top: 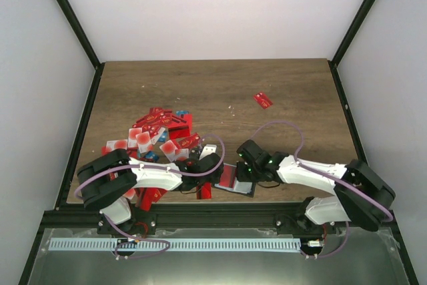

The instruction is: Put the credit cards into the card holder

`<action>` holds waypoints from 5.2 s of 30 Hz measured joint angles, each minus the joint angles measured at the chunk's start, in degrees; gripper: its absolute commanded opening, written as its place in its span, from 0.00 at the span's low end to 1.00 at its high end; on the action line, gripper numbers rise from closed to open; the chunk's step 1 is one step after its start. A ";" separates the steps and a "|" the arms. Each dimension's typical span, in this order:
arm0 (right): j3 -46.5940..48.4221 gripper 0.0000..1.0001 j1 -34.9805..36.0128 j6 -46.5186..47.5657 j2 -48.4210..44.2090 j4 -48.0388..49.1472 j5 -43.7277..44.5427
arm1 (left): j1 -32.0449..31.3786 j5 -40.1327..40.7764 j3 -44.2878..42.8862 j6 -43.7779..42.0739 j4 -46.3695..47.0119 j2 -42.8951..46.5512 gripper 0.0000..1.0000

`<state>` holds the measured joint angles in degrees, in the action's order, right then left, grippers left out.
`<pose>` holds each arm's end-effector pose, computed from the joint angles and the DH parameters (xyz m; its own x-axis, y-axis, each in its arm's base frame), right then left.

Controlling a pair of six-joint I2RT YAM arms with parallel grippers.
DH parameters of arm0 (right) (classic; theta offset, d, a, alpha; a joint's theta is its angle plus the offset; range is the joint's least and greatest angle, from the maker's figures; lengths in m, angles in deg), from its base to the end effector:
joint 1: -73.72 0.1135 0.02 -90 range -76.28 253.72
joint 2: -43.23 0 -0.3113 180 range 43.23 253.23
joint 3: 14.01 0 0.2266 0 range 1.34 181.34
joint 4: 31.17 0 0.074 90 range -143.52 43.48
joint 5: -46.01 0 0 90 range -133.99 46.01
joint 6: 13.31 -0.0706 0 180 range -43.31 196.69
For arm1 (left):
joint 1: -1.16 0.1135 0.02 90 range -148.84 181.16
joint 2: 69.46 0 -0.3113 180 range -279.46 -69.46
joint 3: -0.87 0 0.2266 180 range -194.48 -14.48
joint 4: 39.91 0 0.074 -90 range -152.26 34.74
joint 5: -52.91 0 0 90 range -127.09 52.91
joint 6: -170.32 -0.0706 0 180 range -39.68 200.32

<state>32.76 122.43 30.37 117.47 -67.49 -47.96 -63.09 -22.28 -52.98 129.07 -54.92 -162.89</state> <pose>0.1285 0.1537 0.1790 -0.9656 -0.0061 -0.2601 -0.1035 0.9263 0.3623 0.1447 -0.2585 0.1639 -0.8398 0.0679 -0.5387 0.2655 0.9168 -0.2983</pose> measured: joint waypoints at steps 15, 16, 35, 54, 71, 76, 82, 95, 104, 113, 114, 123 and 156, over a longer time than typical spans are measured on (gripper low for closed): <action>2.47 0.27 2.10 -1.01 3.93 1.99 0.61 | 0.00 -0.07 0.46 0.00 -0.66 0.83 0.08; 2.34 0.27 2.19 -1.05 3.65 1.88 0.61 | -0.02 -0.09 0.55 -0.02 -1.20 1.20 0.09; -3.61 0.26 2.51 -1.16 -11.72 4.81 -4.61 | -0.02 -7.98 5.84 -2.14 -4.81 18.80 0.39; -8.07 0.11 2.43 -2.49 -3.48 16.41 -6.32 | 1.03 -15.32 4.31 -3.63 1.25 8.76 0.39; -9.66 0.01 2.10 -2.62 -1.64 20.06 -5.97 | 1.42 -13.55 1.14 -4.09 -1.77 7.98 0.38; -11.23 0.01 2.10 -3.04 -1.81 22.80 -5.97 | 1.81 -12.22 0.90 -4.09 -3.45 7.98 0.40; -12.11 0.01 2.10 -3.65 -1.75 24.87 -6.05 | 2.12 -11.87 0.15 -4.66 -4.15 7.41 0.46; -12.94 0.01 2.05 -3.76 -1.11 27.52 -6.49 | 5.25 -15.26 -0.52 -9.01 -1.11 3.56 0.55; -13.68 0.01 2.05 -3.89 -1.05 28.98 -6.49 | 5.35 -18.14 -0.52 -10.16 0.96 2.73 0.55; -13.84 0.01 2.05 -3.91 -1.14 29.22 -6.49 | 5.38 -18.16 -0.66 -10.16 1.20 2.21 0.55; -13.84 0.01 2.05 -3.91 -1.14 29.22 -6.49 | 5.38 -17.64 -0.83 -10.16 0.72 2.21 0.55; -13.84 0.01 2.05 -3.91 -1.16 29.22 -6.51 | 5.38 -14.62 -1.64 -10.49 -2.64 3.61 0.56; -13.79 0.01 2.03 -3.87 -0.63 29.55 -6.54 | 5.40 -19.02 -3.34 -11.06 -0.44 0.87 0.55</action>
<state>18.97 124.46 26.50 116.83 -37.94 -54.49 -57.69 -41.30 -56.32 118.01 -55.36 -162.02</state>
